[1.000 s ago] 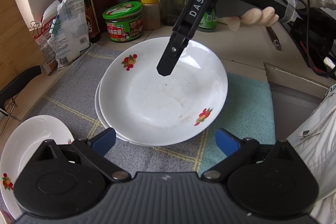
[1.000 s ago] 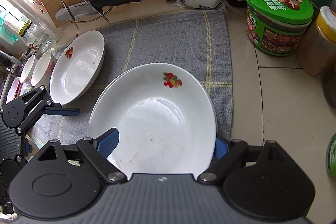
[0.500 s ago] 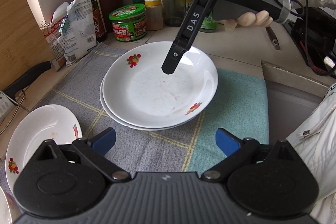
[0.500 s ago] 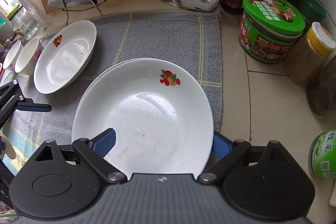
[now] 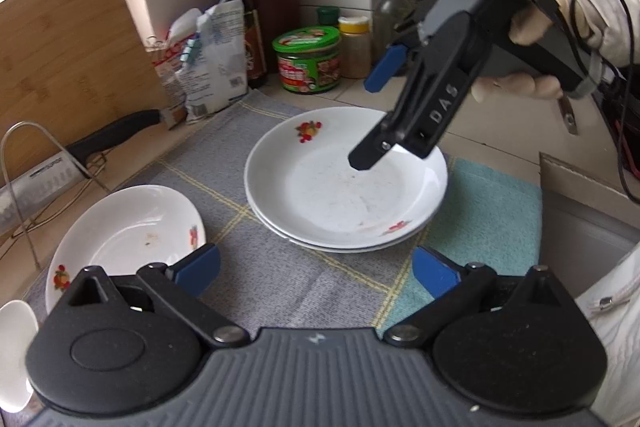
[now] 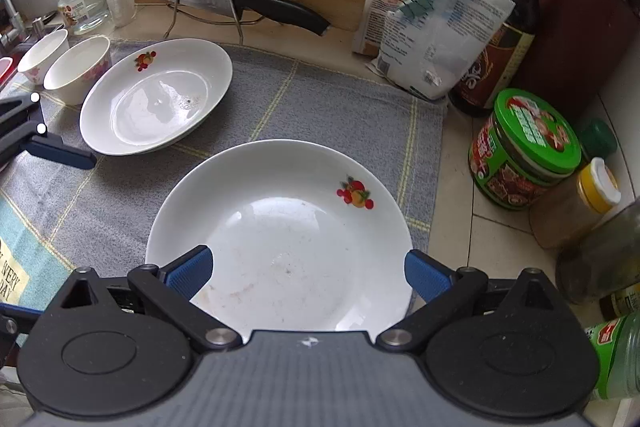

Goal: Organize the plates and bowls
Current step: 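Open the right tool and lift it away from the plate stack, then reach the left tool to the loose fruit-decal plate and grip its rim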

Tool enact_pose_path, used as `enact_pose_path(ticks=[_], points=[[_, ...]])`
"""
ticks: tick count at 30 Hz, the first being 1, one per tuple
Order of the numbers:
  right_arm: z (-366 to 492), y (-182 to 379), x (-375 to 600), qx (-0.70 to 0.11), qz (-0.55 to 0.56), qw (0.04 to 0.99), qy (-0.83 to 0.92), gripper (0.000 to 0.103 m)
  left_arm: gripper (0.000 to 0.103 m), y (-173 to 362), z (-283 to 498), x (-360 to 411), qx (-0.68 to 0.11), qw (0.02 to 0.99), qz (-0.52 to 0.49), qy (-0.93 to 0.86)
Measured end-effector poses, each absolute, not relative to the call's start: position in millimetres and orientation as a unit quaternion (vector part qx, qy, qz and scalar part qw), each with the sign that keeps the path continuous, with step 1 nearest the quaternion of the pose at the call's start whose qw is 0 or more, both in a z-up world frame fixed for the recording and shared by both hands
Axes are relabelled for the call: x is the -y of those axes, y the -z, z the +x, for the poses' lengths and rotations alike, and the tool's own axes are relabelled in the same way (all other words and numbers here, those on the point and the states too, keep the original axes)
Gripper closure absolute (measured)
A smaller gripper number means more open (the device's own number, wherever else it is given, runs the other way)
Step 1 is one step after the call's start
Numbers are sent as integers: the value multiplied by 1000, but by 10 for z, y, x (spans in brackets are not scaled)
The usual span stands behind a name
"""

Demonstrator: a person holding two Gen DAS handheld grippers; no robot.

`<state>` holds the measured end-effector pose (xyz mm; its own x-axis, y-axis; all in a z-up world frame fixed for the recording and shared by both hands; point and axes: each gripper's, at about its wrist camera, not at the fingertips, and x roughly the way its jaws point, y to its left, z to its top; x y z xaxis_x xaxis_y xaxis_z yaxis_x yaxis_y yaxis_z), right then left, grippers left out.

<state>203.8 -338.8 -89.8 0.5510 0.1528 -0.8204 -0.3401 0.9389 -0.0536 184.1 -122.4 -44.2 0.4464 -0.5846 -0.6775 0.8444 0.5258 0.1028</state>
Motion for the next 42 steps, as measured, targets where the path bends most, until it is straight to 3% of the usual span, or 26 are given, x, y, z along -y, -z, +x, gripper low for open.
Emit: enact_pose_path(ticks=[15,27,42], points=[[2042,774,2611,-382,-106,901,-174,0,1,242,1938,334,-327,915,141,190],[1877,974,1628,-393,-85,908,-120,0,1,255,2306,-434,-322,898,167,250],[2119,1340,1496,-417,-103,894,-129,0,1,239,2856,-267,-359,877,159,277]])
